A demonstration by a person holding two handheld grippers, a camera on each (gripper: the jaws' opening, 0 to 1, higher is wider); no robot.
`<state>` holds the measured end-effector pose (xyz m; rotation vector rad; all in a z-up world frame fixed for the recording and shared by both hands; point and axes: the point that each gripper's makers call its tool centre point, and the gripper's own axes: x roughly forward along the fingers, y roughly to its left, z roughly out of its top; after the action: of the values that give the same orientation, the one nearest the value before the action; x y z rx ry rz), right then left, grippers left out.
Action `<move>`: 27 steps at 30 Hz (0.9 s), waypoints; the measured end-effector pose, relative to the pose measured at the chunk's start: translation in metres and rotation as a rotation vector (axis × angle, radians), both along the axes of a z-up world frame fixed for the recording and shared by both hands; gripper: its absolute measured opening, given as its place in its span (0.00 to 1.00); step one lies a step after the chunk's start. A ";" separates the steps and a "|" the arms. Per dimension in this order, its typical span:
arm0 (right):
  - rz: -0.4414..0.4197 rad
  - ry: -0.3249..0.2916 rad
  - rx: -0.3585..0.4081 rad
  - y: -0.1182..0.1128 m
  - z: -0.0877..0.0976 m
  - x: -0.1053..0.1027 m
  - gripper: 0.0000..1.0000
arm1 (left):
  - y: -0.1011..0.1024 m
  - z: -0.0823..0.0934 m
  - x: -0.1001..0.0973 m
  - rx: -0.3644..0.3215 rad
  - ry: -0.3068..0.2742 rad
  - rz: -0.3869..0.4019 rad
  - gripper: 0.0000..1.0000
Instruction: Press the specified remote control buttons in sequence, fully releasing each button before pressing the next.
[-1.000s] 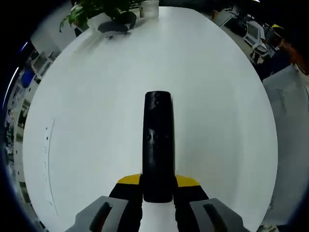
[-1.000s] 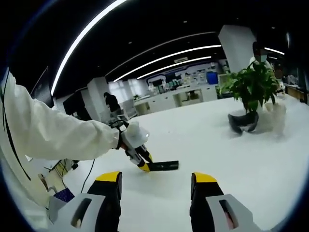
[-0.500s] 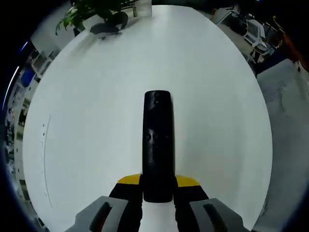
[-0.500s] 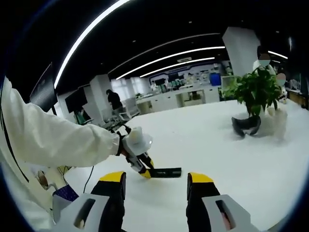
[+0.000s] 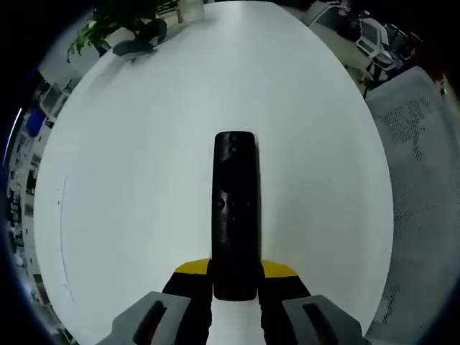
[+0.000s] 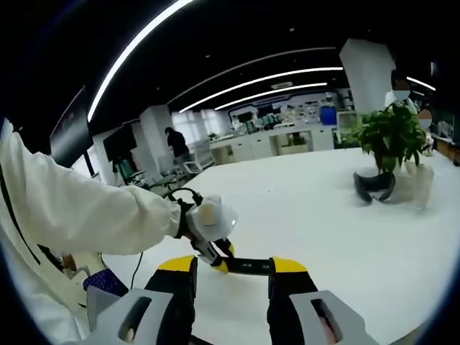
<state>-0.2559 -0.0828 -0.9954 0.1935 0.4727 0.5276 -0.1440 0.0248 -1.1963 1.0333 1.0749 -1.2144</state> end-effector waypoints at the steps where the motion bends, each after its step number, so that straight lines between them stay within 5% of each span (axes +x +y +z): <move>1: 0.002 0.006 0.002 0.001 0.000 -0.001 0.33 | 0.001 0.000 -0.003 0.000 0.001 -0.004 0.22; 16: 0.043 0.057 -0.038 0.016 -0.004 -0.019 0.12 | 0.005 -0.001 -0.045 -0.028 0.009 -0.033 0.21; 27: 0.089 0.100 -0.116 0.026 -0.038 -0.024 0.05 | 0.007 0.000 -0.079 -0.025 0.011 -0.095 0.22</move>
<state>-0.2803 -0.0567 -1.0331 0.0883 0.6098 0.5772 -0.2228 0.0319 -1.1960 1.0700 1.0265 -1.3081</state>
